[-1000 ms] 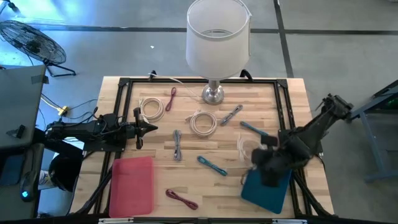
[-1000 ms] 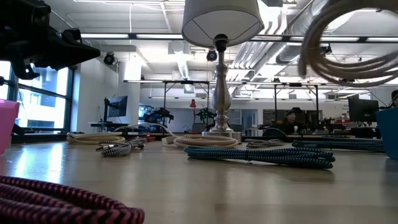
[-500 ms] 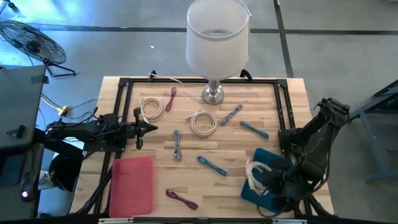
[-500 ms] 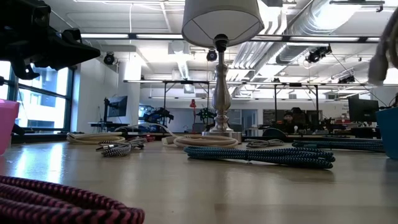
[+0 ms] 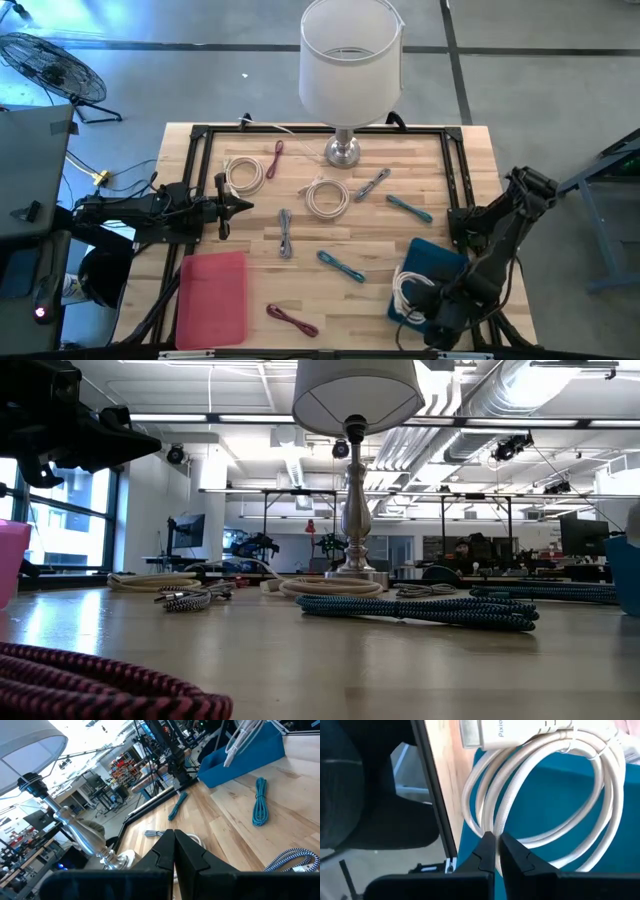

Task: Pick & Place USB Port
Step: Put the right light brown USB cable into the blue bin

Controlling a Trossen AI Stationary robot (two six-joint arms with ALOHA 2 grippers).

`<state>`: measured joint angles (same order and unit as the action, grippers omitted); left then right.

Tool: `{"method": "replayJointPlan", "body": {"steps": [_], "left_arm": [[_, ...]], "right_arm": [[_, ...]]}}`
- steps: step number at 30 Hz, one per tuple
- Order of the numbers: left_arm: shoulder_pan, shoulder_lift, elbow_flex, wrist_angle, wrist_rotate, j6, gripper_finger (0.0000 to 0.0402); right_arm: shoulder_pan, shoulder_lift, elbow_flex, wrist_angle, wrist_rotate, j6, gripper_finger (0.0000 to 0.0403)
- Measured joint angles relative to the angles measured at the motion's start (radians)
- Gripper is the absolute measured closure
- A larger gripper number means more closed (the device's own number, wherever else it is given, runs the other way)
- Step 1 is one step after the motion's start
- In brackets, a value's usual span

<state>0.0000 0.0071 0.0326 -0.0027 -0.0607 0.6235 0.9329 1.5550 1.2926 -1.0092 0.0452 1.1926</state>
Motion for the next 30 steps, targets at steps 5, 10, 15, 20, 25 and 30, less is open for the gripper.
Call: {"method": "replayJointPlan", "body": {"steps": [5, 10, 15, 20, 25, 30], "left_arm": [[0.0, 0.0, 0.0, 0.0, 0.0, 0.0, 0.0401], [0.0, 0.0, 0.0, 0.0, 0.0, 0.0, 0.0401], [0.0, 0.0, 0.0, 0.0, 0.0, 0.0, 0.0401], [0.0, 0.0, 0.0, 0.0, 0.0, 0.0, 0.0401], [0.0, 0.0, 0.0, 0.0, 0.0, 0.0, 0.0401], [0.0, 0.0, 0.0, 0.0, 0.0, 0.0, 0.0401]], "right_arm": [[0.032, 0.019, 0.0, -0.007, -0.012, 0.105, 0.0402], [0.084, 0.042, 0.0, -0.015, 0.009, 0.225, 0.0402], [0.143, 0.079, 0.0, 0.002, 0.008, 0.339, 0.0402], [0.177, 0.11, 0.0, 0.043, 0.007, 0.432, 0.0402], [0.182, 0.14, 0.003, 0.043, 0.02, 0.452, 0.0402], [0.158, 0.149, 0.063, -0.023, 0.135, 0.39, 0.0402]]}}
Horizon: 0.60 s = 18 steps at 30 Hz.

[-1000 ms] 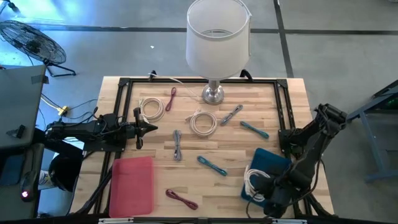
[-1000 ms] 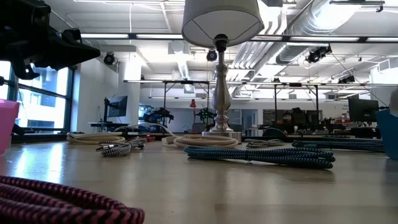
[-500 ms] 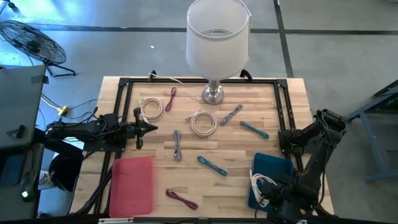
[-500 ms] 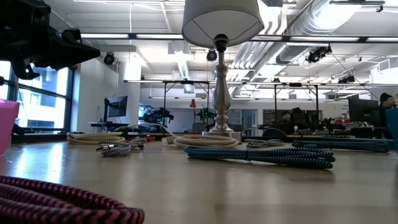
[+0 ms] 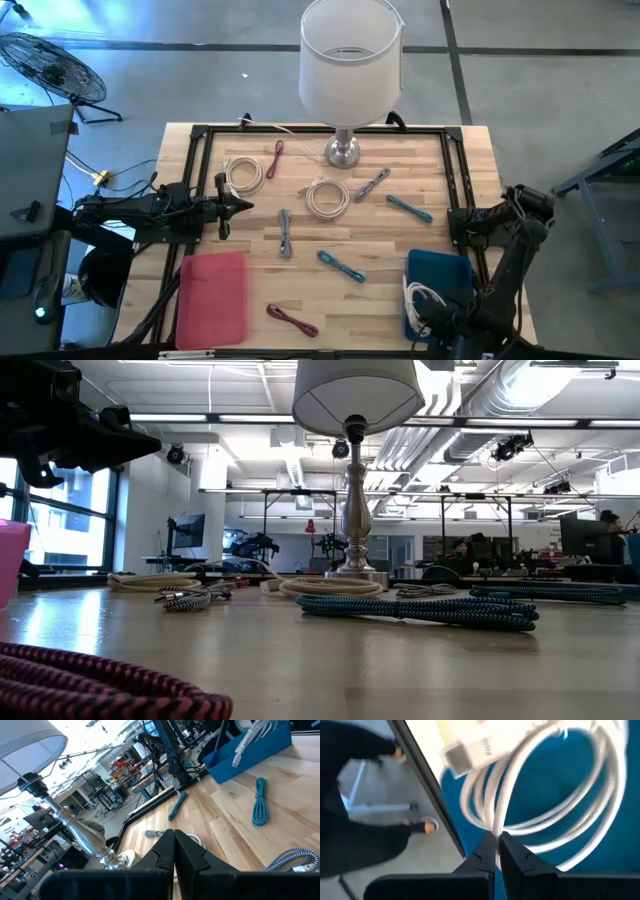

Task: Pick & Place USB Port
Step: Put the right light brown USB cable into the blue bin

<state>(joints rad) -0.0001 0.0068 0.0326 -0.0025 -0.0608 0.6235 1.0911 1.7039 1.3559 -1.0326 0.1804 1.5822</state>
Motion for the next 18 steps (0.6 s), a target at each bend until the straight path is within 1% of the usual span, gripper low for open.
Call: {"method": "replayJointPlan", "body": {"steps": [5, 6, 8, 11, 15, 18], "left_arm": [[0.0, 0.0, 0.0, 0.0, 0.0, 0.0, 0.0401], [0.0, 0.0, 0.0, 0.0, 0.0, 0.0, 0.0401], [0.0, 0.0, 0.0, 0.0, 0.0, 0.0, 0.0401], [0.0, 0.0, 0.0, 0.0, 0.0, 0.0, 0.0401], [0.0, 0.0, 0.0, 0.0, 0.0, 0.0, 0.0401], [0.0, 0.0, 0.0, 0.0, 0.0, 0.0, 0.0401]], "right_arm": [[-0.009, 0.003, 0.137, -0.144, 0.169, -0.041, 0.0402], [-0.009, 0.008, 0.168, -0.167, 0.19, -0.043, 0.0402], [-0.01, 0.026, 0.225, -0.217, 0.197, -0.037, 0.0402], [-0.013, 0.077, 0.297, -0.308, 0.141, 0.008, 0.0402], [-0.018, 0.163, 0.359, -0.455, -0.036, 0.109, 0.0402], [-0.02, 0.203, 0.363, -0.47, -0.126, 0.141, 0.0402]]}}
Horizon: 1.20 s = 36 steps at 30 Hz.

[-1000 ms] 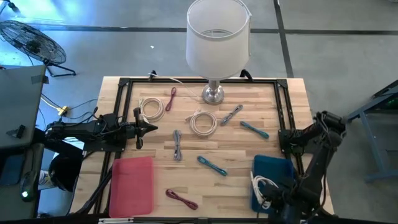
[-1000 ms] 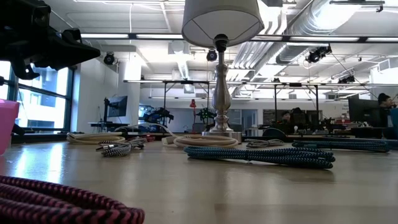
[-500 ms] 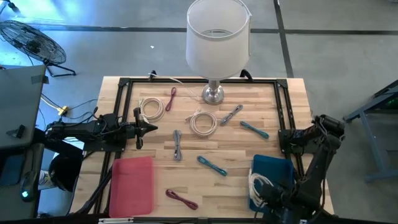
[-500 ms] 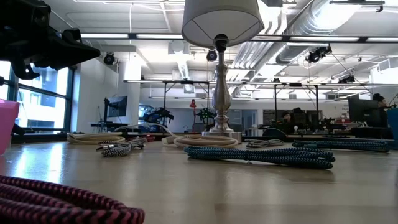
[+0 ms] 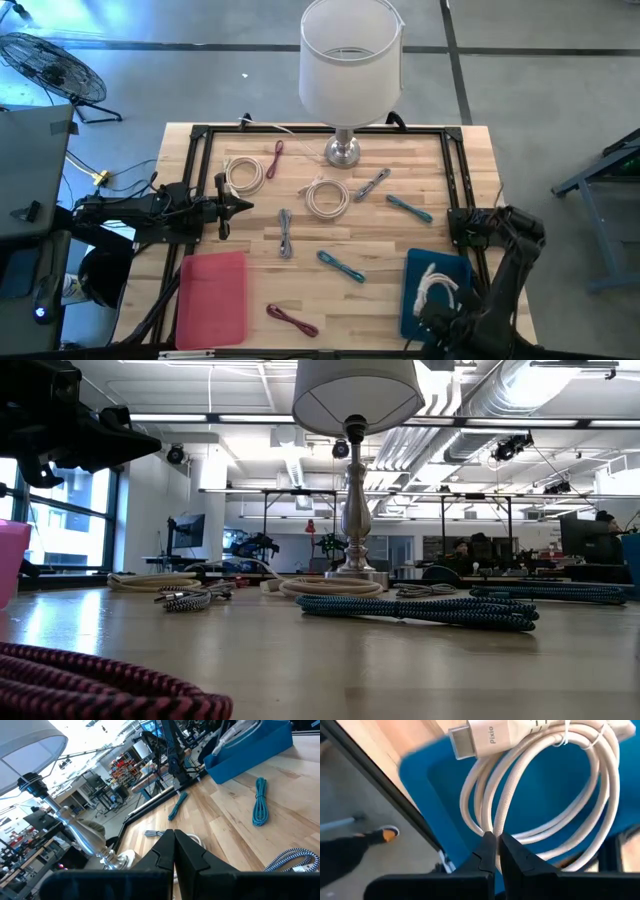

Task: Pick & Place USB Port
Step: Put the right light brown USB cable into the blue bin, then put the top blue and black USB cable into the pink bin

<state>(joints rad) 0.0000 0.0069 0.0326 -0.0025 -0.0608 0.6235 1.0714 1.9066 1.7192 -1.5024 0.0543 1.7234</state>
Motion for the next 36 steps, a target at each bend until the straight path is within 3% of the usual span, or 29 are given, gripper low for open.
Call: {"method": "replayJointPlan", "body": {"steps": [15, 27, 32, 36], "left_arm": [[0.0, 0.0, 0.0, 0.0, 0.0, 0.0, 0.0401], [0.0, 0.0, 0.0, 0.0, 0.0, 0.0, 0.0401], [0.0, 0.0, 0.0, 0.0, 0.0, 0.0, 0.0401], [0.0, 0.0, 0.0, 0.0, 0.0, 0.0, 0.0401]], "right_arm": [[-0.007, 0.03, 0.0, 0.062, 0.001, 0.054, 0.04], [-0.007, 0.03, 0.0, 0.061, 0.049, 0.095, 0.0268], [-0.018, 0.03, 0.0, 0.047, 0.069, 0.028, 0.0247], [-0.055, 0.03, 0.0, 0.032, 0.144, -0.074, 0.0246]]}}
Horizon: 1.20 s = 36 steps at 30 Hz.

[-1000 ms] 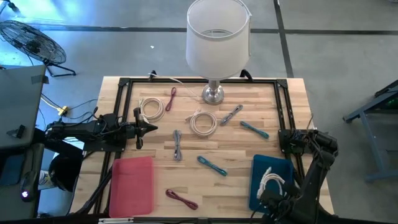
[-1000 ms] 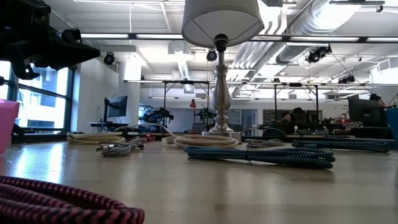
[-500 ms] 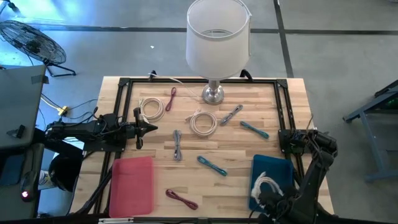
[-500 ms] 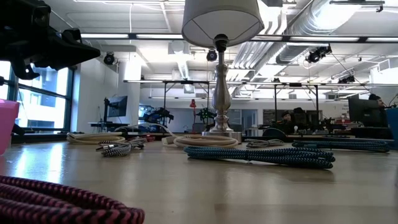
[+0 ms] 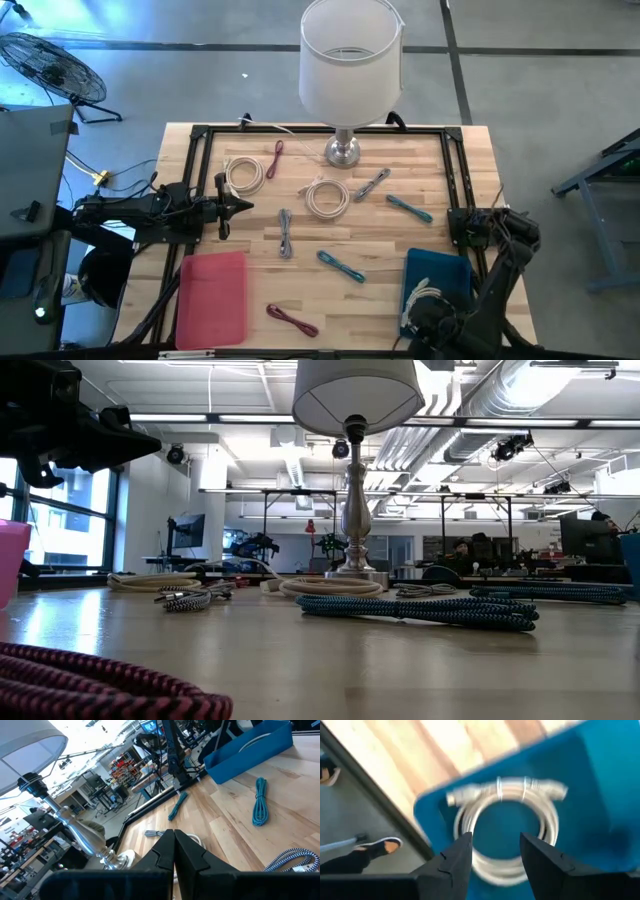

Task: Pick & Place USB Port
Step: Put the top blue and black USB cable into the pink bin

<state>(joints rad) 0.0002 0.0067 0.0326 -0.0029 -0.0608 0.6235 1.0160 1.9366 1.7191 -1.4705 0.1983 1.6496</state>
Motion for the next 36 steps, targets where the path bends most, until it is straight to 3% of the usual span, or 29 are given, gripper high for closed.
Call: {"method": "replayJointPlan", "body": {"steps": [7, 16, 24, 30, 33, 36], "left_arm": [[0.0, 0.0, 0.0, 0.0, 0.0, 0.0, 0.0401], [0.0, 0.0, 0.0, 0.007, 0.008, 0.0, 0.0401], [0.0, 0.0, 0.001, -0.015, 0.102, -0.053, 0.0401], [0.0, 0.0, 0.0, 0.0, 0.004, -0.081, 0.0401], [0.0, 0.005, 0.015, -0.036, 0.012, -0.152, 0.0396], [0.0, 0.017, 0.047, -0.112, 0.032, -0.184, 0.0376]], "right_arm": [[-0.135, 0.0, 0.0, -0.023, 0.103, -0.254, 0.0245], [-0.402, 0.0, 0.0, -0.031, 0.249, -0.654, 0.0246], [-0.608, 0.0, 0.0, -0.087, 0.261, -0.942, 0.0246], [-0.759, -0.017, 0.0, -0.102, 0.234, -1.037, 0.0244], [-0.84, -0.04, -0.001, -0.1, 0.165, -1.039, 0.0244], [-0.901, -0.06, -0.004, -0.1, 0.162, -1.052, 0.0244]]}}
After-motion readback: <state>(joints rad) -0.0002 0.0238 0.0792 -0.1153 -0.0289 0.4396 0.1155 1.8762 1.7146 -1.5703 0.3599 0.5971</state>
